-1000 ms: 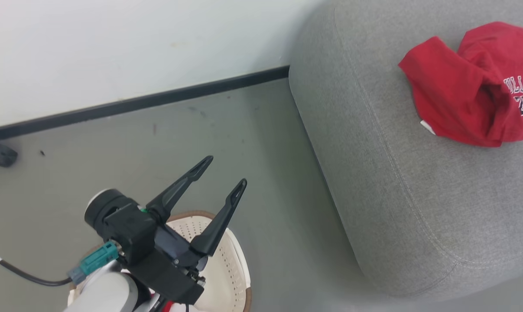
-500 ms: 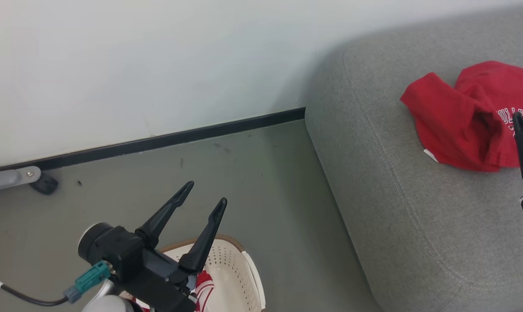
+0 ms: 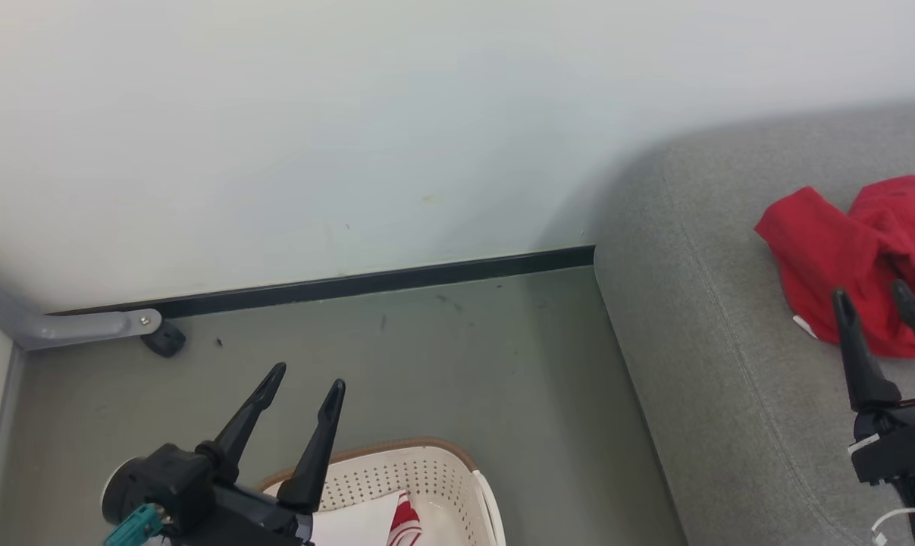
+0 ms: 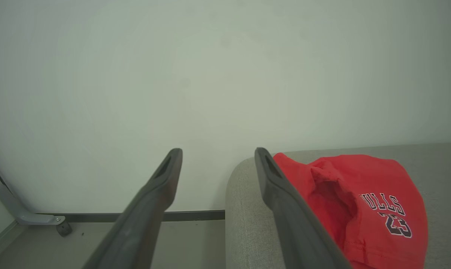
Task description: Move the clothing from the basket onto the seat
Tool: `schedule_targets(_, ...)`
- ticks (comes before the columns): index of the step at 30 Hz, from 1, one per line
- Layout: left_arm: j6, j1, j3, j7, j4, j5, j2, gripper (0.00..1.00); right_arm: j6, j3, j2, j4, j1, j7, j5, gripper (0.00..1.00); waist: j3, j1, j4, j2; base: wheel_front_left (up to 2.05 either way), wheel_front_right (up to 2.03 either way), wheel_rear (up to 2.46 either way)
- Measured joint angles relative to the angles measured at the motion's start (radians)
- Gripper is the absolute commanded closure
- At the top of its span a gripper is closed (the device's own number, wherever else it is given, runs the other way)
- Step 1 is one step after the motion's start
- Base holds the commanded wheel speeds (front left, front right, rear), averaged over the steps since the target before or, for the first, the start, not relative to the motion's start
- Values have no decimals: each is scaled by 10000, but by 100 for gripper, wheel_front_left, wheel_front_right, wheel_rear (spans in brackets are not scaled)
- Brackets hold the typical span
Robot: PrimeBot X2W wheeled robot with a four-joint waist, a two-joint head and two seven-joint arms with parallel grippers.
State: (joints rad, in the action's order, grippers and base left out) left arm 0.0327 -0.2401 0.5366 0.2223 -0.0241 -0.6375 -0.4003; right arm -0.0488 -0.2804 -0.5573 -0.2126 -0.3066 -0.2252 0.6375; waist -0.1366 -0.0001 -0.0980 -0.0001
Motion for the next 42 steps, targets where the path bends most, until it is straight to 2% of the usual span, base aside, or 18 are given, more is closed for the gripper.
schedule_targets(9, 414, 874, -642, 102, -63, -351, -46, 0, 470, -102, 568, 1243, 1203, -150, 40, 0, 517, 1, 521, 0, 0, 0, 0)
schedule_targets(17, 740, 1948, -1298, 217, 6, -474, 23, 0, 746, -362, 961, 1590, 1990, -230, -219, 0, 933, 0, 894, 1, 0, 0, 0)
schedule_targets(21, 742, 2103, -1394, 219, 73, -464, 205, 0, 932, -336, 1166, 1774, 2582, -240, -217, 0, 1026, 0, 1068, 1, 0, 0, 0)
schedule_targets(27, 817, 2358, -1712, 268, 257, -439, 230, 0, 943, -571, 1540, 1789, 3007, -242, -313, 0, 1081, 0, 1231, 0, 0, 0, 0)
schedule_targets(42, 840, 2623, -2100, 272, 525, -153, 500, 0, 1062, -314, 1647, 2111, 3006, -259, -767, 0, 959, 1, 1146, 1, 0, 0, 0)
